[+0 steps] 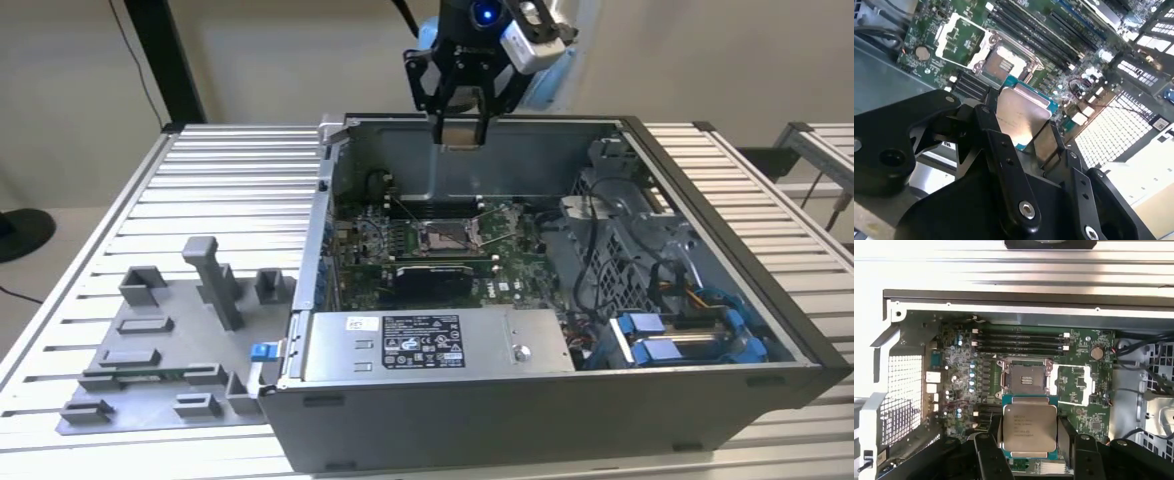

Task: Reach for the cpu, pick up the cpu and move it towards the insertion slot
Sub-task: 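Pick up the cpu and move it towards the insertion slot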

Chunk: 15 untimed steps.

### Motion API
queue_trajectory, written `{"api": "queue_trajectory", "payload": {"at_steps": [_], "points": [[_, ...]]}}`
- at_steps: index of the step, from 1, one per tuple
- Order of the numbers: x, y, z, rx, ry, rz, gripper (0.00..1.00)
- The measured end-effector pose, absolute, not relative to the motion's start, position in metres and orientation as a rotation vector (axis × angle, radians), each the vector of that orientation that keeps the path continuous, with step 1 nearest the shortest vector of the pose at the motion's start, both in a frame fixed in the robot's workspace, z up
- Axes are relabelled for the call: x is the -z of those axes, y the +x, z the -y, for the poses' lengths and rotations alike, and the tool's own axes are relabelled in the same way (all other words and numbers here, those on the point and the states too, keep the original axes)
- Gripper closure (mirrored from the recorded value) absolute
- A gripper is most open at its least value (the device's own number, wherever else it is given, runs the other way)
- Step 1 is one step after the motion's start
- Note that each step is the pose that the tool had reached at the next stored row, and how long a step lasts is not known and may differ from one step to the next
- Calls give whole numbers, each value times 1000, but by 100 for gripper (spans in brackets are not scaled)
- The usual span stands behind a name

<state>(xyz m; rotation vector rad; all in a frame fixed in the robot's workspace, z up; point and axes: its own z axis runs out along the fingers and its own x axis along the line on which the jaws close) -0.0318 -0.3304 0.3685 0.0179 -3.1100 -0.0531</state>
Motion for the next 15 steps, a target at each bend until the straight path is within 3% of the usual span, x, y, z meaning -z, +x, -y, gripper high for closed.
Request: {"api": "queue_trajectory", "payload": {"at_steps": [15], "points": [[-368,-35,324,53,18,3110,100]]}}
